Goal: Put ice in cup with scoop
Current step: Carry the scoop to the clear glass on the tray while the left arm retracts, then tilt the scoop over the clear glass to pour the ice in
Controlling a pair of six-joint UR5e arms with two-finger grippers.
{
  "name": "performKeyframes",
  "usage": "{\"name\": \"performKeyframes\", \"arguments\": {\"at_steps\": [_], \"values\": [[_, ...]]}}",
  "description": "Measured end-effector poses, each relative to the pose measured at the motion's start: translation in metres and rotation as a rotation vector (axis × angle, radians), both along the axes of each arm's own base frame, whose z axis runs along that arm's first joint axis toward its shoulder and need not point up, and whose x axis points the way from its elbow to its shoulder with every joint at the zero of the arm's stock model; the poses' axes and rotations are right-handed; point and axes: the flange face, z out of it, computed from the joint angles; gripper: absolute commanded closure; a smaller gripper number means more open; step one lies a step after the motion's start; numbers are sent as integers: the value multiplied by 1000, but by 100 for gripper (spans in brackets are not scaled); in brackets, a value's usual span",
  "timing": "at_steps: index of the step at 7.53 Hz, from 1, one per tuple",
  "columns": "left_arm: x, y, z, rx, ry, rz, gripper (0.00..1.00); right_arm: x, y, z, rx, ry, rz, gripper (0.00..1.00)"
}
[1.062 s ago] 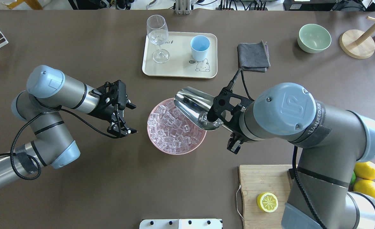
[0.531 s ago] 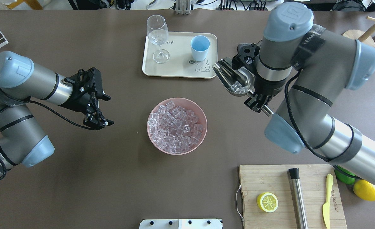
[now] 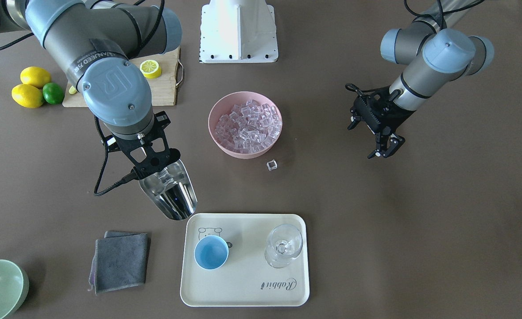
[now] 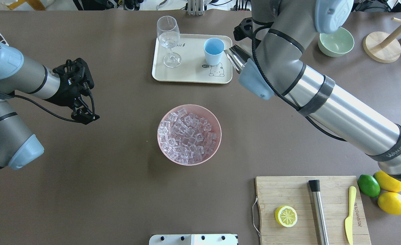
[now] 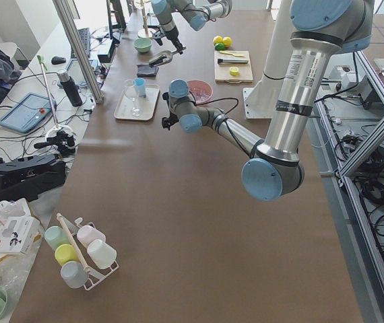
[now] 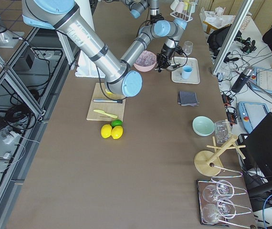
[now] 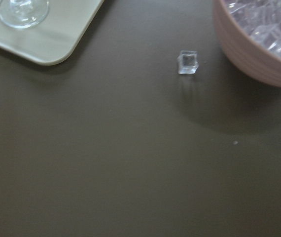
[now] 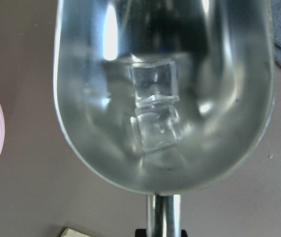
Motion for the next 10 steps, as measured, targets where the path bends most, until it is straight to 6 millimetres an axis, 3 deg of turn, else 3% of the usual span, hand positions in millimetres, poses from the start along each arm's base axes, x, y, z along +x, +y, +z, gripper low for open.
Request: {"name": "performKeyframes", "arguments": {"at_steps": [2, 4, 6, 10], "values": [[-14, -19, 19, -32, -128, -112, 2, -15, -35, -9, -56, 43, -45, 100], [-36, -38, 34, -55, -216, -201, 2, -29, -55, -17, -84, 90, -101, 100], [-79, -53, 57, -104, -265, -274, 2, -35, -66, -22, -112, 135, -153, 100], [-150, -63, 115, -286, -283, -318, 2, -48, -88, -36, -135, 189, -224, 100]]}}
